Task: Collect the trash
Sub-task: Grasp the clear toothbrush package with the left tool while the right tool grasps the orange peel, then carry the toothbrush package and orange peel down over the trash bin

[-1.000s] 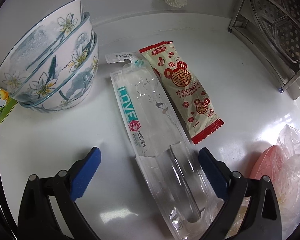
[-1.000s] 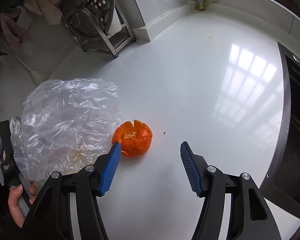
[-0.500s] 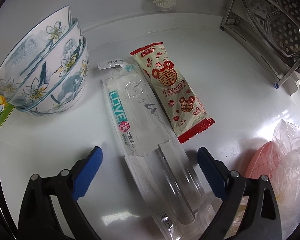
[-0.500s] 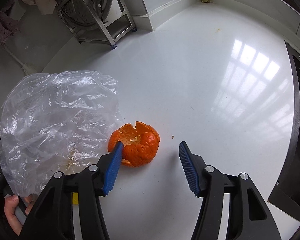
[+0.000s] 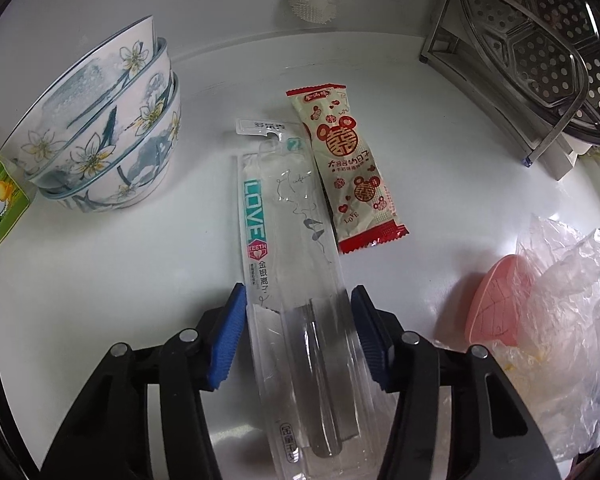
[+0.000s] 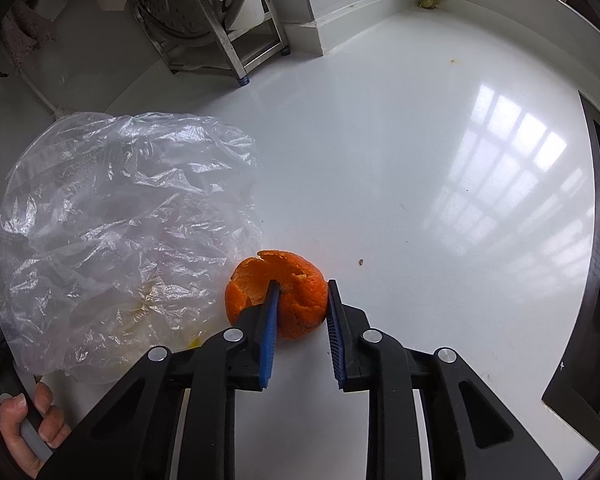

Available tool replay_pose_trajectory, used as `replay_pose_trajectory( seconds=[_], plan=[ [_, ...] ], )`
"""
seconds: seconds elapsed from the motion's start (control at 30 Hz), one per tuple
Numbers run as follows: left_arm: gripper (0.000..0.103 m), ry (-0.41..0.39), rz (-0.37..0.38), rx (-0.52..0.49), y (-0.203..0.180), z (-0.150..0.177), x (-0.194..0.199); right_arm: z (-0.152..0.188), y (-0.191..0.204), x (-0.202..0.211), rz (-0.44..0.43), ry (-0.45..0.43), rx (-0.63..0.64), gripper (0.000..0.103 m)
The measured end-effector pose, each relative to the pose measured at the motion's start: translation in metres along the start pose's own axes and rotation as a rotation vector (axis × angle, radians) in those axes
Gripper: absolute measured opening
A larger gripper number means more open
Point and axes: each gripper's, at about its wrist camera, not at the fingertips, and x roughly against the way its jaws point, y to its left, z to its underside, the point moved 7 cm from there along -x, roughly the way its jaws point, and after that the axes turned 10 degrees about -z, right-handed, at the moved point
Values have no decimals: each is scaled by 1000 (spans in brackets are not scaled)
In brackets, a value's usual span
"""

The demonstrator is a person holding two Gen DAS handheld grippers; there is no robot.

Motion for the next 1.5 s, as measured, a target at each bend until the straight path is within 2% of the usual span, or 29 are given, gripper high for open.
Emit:
replay_pose_trajectory(
  seconds=[0.5,0.8,1.03,1.27,1.5],
  plan=[
    [52,-27,-1,-87,45,48,47,27,4,36,-41,-18,-9,20],
    [52,-70,61,-116,46,70,91,56,8,73,-55,-50,-8,20],
    [51,-119,124,-156,35,95,131,93,-1,117,-46,-94,-26,20],
    [51,-146,173,-217,16,128,167,145,-18,156,-52,-119,-69,20],
    [51,-182,198,-260,-4,180,212,196,-39,179,-65,-109,-64,20]
  ],
)
